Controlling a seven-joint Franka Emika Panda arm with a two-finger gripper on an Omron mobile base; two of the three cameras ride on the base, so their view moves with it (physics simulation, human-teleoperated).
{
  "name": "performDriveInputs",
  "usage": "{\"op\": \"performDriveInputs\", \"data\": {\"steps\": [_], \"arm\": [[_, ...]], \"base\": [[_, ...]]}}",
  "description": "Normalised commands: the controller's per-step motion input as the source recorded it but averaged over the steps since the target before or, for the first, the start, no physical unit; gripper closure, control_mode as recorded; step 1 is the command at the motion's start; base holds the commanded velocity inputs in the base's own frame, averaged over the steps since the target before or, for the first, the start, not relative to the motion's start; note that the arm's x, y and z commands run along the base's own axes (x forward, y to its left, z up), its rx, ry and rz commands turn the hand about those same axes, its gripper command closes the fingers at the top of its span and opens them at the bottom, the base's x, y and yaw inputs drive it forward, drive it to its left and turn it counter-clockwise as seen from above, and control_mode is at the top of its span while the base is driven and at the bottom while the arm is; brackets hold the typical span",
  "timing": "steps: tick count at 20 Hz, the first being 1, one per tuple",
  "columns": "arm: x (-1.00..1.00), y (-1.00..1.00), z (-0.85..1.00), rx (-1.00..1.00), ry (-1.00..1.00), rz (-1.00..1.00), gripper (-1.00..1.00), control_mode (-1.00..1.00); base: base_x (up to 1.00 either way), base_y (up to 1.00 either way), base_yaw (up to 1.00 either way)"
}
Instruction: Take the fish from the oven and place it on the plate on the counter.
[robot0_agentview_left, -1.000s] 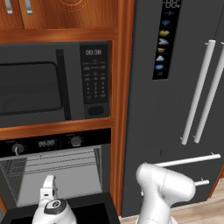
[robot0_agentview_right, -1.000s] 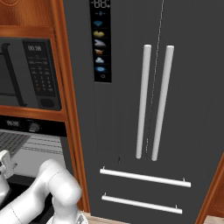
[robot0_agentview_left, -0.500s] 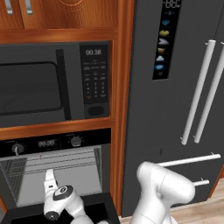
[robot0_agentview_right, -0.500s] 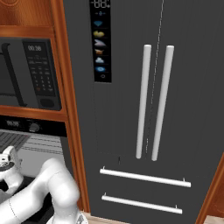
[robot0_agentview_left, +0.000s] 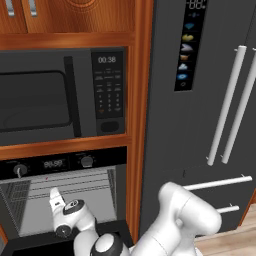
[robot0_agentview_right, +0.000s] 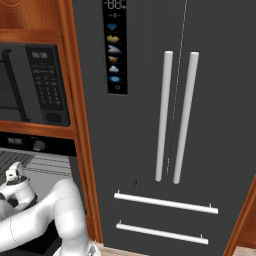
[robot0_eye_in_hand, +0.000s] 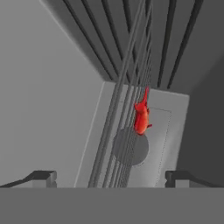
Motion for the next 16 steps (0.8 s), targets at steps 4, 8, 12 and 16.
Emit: {"op": "performDriveInputs", "data": {"steps": [4, 8, 12, 16], "arm": [[0.13, 0.25, -0.5, -0.13, 0.0, 0.0, -1.0, -1.0], [0.4, 0.14, -0.5, -0.12, 0.0, 0.0, -1.0, -1.0], [0.53, 0.0, -0.55, -0.08, 0.0, 0.0, -1.0, -1.0], [0.52, 0.0, -0.61, -0.08, -0.02, 0.0, -1.0, -1.0]], "base": [[0.0, 0.0, 0.0], [0.0, 0.0, 0.0], [0.0, 0.0, 0.0], [0.0, 0.0, 0.0]]}}
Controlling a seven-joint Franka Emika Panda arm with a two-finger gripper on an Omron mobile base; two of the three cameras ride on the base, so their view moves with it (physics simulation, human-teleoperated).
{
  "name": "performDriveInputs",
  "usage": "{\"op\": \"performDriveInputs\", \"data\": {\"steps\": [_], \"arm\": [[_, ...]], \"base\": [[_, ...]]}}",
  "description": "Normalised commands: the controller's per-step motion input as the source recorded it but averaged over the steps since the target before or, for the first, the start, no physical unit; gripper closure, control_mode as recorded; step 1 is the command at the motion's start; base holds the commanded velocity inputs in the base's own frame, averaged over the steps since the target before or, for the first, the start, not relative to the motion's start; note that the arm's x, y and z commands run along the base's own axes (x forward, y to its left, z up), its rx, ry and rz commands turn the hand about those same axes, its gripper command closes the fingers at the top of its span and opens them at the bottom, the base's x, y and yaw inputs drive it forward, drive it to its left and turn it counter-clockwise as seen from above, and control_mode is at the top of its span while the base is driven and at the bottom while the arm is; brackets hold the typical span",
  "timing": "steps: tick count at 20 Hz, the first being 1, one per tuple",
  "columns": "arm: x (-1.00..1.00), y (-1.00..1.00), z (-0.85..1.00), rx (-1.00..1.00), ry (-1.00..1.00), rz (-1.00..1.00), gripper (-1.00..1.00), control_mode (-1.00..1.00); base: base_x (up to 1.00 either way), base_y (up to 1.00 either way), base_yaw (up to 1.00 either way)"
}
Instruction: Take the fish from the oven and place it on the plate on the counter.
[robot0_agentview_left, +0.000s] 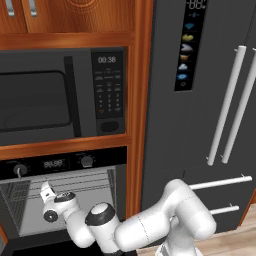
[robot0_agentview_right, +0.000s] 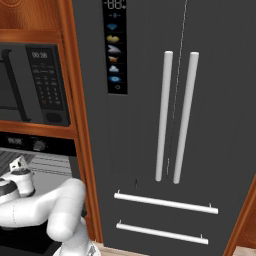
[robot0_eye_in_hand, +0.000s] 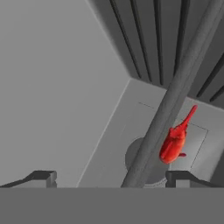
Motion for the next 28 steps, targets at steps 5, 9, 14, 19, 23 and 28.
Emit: {"op": "performDriveInputs", "data": {"steps": [5, 9, 14, 19, 23, 28], "arm": [[0.45, 0.0, -0.57, -0.05, -0.06, 0.0, -1.0, -1.0], [0.28, 0.0, -0.53, -0.02, -0.12, 0.0, -1.0, -1.0], [0.28, 0.0, -0.54, 0.0, -0.25, 0.0, -1.0, -1.0], [0.45, 0.0, -0.54, 0.03, -0.33, 0.0, -1.0, -1.0], [0.35, 0.03, -0.63, 0.11, -0.42, 0.01, -1.0, -1.0], [0.21, 0.16, -0.52, 0.08, -0.34, 0.07, -1.0, -1.0]], "base": [[0.0, 0.0, 0.0], [0.0, 0.0, 0.0], [0.0, 0.0, 0.0], [0.0, 0.0, 0.0], [0.0, 0.0, 0.0], [0.0, 0.0, 0.0]]}}
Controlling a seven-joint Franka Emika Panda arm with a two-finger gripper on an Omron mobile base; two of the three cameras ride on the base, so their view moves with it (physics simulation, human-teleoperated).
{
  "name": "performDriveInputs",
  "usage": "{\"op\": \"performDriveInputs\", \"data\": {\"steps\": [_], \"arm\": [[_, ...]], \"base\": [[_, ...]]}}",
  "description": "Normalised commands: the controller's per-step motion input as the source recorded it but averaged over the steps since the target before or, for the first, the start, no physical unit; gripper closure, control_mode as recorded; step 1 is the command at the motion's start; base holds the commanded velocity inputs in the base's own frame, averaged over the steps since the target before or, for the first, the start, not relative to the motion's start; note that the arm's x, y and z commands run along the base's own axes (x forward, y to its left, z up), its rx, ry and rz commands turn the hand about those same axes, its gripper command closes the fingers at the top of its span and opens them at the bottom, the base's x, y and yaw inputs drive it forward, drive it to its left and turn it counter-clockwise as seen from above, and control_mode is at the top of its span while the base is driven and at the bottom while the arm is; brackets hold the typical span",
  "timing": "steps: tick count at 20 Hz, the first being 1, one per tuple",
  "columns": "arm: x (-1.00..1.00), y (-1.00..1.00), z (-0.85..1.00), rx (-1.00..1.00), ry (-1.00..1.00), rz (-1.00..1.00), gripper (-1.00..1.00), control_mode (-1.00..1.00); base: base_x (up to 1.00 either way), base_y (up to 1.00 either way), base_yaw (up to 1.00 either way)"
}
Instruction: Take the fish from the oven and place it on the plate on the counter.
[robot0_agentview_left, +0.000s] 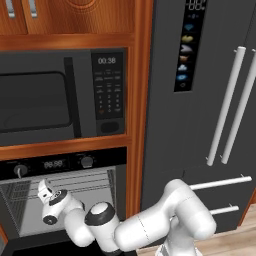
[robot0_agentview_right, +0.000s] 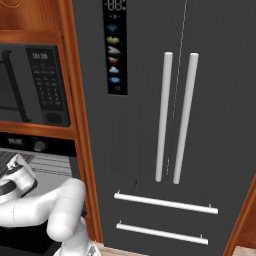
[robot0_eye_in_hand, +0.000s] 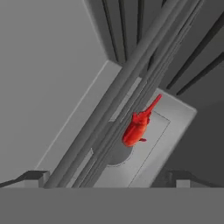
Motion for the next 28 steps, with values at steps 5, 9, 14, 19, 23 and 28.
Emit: {"op": "performDriveInputs", "data": {"steps": [5, 9, 14, 19, 23, 28], "arm": [[0.06, 0.21, -0.37, 0.07, -0.25, 0.12, 1.0, -1.0], [0.08, 0.02, -0.39, 0.07, -0.26, 0.12, 1.0, -1.0], [0.06, 0.0, -0.23, 0.03, -0.09, 0.09, 1.0, -1.0], [0.01, 0.01, -0.19, 0.01, -0.03, 0.06, 1.0, -1.0], [-0.04, 0.0, -0.33, 0.0, -0.01, 0.04, 1.0, -1.0], [-0.29, 0.0, -0.35, 0.01, 0.0, 0.04, 1.0, -1.0]], "base": [[0.0, 0.0, 0.0], [0.0, 0.0, 0.0], [0.0, 0.0, 0.0], [0.0, 0.0, 0.0], [0.0, 0.0, 0.0], [0.0, 0.0, 0.0]]}}
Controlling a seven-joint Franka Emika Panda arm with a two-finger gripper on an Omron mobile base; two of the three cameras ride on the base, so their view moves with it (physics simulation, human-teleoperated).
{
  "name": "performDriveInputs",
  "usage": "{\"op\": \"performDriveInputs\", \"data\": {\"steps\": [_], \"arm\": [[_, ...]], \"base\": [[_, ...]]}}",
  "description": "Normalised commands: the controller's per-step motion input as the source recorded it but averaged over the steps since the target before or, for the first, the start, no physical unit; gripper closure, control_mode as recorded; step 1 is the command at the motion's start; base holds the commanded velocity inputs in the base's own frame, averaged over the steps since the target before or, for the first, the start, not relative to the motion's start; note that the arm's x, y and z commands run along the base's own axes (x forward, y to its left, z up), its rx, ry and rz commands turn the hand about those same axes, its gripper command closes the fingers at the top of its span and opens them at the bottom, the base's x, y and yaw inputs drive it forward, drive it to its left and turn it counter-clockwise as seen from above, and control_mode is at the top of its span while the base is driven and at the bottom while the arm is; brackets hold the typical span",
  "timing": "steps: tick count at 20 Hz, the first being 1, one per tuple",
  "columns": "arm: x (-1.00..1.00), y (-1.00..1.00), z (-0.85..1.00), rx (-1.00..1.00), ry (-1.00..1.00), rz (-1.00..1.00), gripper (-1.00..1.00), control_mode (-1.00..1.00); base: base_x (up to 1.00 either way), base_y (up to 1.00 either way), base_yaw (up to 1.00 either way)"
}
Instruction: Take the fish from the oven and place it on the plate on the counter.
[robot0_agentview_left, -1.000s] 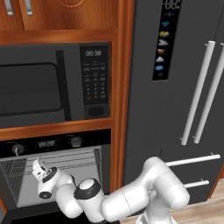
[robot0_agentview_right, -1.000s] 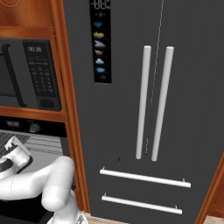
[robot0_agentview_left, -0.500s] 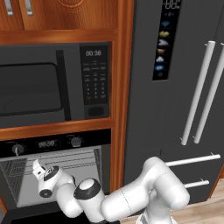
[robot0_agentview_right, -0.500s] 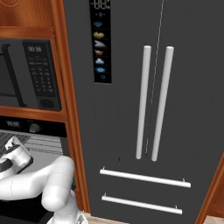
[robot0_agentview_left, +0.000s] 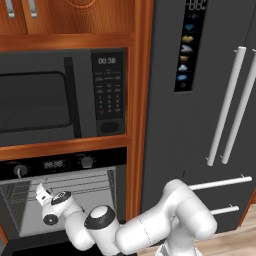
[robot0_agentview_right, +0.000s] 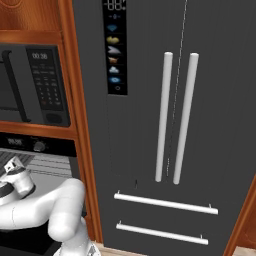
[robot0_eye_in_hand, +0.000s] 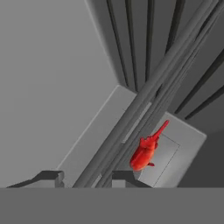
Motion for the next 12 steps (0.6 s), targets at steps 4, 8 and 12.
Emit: {"op": "performDriveInputs", "data": {"steps": [4, 8, 12], "arm": [[-0.51, 0.0, -0.24, 0.02, 0.0, 0.04, 1.0, -1.0], [-0.67, 0.0, -0.28, 0.0, 0.07, 0.05, 1.0, -1.0], [-0.79, 0.0, -0.37, 0.0, 0.17, 0.06, 1.0, -1.0]], "base": [[0.0, 0.0, 0.0], [0.0, 0.0, 0.0], [0.0, 0.0, 0.0]]}}
